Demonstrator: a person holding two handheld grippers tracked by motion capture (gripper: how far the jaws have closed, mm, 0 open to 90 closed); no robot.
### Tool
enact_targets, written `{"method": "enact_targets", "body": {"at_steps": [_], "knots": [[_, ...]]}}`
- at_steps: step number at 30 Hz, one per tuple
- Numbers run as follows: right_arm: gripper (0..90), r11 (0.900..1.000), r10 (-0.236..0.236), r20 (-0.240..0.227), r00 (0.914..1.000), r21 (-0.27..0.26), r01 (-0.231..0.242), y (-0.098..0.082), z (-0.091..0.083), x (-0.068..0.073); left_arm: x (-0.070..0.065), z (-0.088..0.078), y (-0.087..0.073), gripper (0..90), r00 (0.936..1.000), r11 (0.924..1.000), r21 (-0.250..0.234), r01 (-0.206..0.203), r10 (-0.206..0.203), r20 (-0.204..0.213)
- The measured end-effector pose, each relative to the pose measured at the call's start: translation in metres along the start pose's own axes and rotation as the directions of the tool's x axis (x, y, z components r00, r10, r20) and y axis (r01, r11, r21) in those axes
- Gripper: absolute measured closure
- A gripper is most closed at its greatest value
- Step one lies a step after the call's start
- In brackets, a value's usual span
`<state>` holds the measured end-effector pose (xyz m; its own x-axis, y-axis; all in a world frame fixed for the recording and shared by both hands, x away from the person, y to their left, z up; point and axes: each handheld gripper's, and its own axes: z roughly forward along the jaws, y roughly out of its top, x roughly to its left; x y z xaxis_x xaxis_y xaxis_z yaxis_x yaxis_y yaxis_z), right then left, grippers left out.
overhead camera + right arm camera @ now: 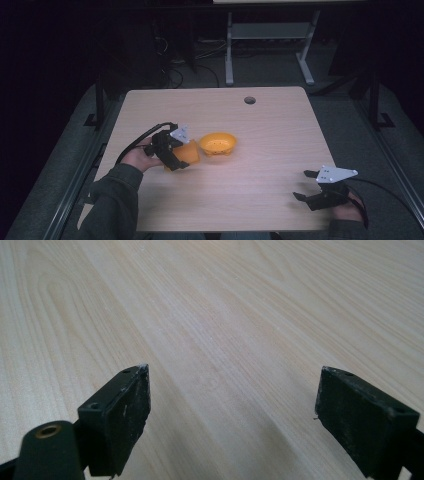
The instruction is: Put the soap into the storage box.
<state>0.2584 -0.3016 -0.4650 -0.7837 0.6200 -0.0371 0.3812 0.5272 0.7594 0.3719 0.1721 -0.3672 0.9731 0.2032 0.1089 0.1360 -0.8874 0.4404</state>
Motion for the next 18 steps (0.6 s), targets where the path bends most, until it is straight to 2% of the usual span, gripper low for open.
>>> {"method": "enact_targets", "body": {"at_steps": [14, 16, 18], "knots": [[14.0, 1.0, -0.009, 0.001, 1.0, -0.001, 0.009, 0.001, -0.001, 0.0, 0.016, 0.006, 0.021, 21.1, 0.9998, 0.9997, 0.016, -0.02, 0.02, 0.003], [14.0, 1.0, -0.022, 0.002, 0.9998, -0.002, 0.022, 0.001, 0.0, 0.0, 0.019, 0.006, 0.025, 21.1, 0.9996, 0.9995, 0.018, -0.024, 0.024, 0.013], [14.0, 1.0, -0.014, -0.003, 0.9999, -0.002, 0.014, 0.002, 0.0, 0.001, 0.022, 0.007, 0.029, 21.2, 0.9994, 0.9995, 0.015, -0.027, 0.027, 0.02]]}}
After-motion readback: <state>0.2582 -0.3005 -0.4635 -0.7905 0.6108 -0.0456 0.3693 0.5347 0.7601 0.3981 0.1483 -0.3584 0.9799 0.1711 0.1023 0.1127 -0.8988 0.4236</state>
